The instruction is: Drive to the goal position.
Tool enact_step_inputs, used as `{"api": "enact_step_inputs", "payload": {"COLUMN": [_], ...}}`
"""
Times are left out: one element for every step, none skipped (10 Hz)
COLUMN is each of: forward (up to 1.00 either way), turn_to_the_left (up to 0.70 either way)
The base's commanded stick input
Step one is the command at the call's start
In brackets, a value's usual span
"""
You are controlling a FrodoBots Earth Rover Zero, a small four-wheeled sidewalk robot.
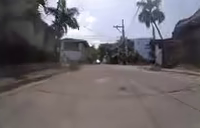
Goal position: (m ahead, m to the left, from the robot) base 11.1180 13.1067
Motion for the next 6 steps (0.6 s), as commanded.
{"api": "enact_step_inputs", "payload": {"forward": [1.00,1.00,1.00,1.00,1.00,1.00], "turn_to_the_left": [0.00,0.00,0.00,0.00,0.00,0.00]}}
